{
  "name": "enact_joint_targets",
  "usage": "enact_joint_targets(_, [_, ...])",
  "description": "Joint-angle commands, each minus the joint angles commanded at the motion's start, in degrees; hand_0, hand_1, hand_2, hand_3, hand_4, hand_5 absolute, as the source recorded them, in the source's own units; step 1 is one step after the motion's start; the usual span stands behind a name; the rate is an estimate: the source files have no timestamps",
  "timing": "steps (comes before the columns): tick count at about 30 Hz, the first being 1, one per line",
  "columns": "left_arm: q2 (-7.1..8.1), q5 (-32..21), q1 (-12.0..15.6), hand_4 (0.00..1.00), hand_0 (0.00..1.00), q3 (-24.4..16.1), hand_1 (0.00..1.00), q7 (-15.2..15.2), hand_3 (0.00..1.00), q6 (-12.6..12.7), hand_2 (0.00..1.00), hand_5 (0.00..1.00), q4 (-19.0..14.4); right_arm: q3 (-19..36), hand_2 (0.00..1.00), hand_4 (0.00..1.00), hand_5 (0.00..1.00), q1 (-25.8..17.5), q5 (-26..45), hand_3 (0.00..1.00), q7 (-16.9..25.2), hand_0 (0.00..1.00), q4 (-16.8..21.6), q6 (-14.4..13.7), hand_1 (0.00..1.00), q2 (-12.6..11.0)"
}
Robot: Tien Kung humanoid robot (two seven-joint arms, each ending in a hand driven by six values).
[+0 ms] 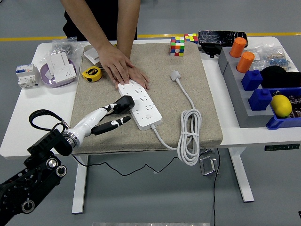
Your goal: Pick up the plug,place it near the board,insert it into the board,press the button
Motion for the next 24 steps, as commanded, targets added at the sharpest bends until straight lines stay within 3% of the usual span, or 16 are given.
enact_joint_targets(24, [-0.47,2.8,-2.8,0.998,0.998,2.2,0.998,-1.2,0.977,1.1,0.998,0.998,2.9,0.0,0.794,0.998,0.979,0.1,-0.3,0.796,-0.2,0.895,0.0,0.0,0.837,-0.1])
